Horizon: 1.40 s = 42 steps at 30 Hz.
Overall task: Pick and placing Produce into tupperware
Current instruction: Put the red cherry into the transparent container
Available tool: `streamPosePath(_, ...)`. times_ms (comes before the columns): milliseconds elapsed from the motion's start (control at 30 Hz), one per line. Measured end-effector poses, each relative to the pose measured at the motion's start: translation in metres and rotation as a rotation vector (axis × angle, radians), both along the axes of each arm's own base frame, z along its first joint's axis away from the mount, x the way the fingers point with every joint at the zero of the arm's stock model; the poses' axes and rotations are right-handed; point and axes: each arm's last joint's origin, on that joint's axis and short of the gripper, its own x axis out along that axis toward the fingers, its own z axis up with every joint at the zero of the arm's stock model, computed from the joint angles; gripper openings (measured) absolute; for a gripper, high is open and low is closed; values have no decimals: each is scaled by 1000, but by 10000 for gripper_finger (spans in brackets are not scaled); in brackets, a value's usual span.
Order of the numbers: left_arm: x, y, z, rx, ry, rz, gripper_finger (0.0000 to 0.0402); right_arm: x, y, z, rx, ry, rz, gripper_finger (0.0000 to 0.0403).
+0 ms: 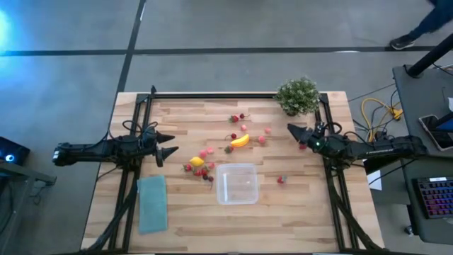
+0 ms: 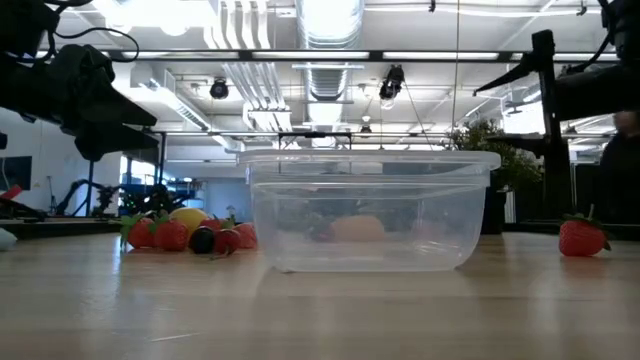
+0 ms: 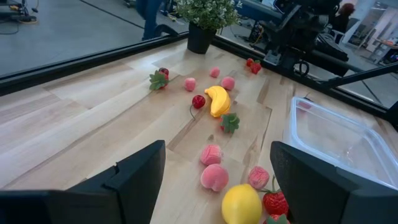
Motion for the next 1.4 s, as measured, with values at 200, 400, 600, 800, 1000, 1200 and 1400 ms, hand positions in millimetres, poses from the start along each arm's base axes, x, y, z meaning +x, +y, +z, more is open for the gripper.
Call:
streamPosePath(200, 0, 0, 0, 196, 73, -61, 276, -6, 0, 40, -151, -317, -17, 338)
streamPosePath(400, 0, 0, 0, 333, 124, -104, 277, 1, 2, 113, -400, -282, -43, 332)
streamPosePath(600, 4, 0, 13, 297, -38, -79, 276, 34, 1, 164, -409, 130, -22, 327)
streamPosePath(800, 6, -1, 36, -234, -465, -11, 276, 40, -3, 197, -329, 425, -34, 327)
streamPosePath(1000, 4, 3, 45, -539, -694, 139, 276, 28, -5, 217, -302, 547, -40, 324)
streamPosePath(1200, 0, 8, 49, -444, -764, 325, 276, 15, -5, 213, -198, 752, -62, 267)
streamPosePath(1400, 1, 8, 50, -304, -692, 324, 276, 9, -4, 193, 18, 888, -56, 194)
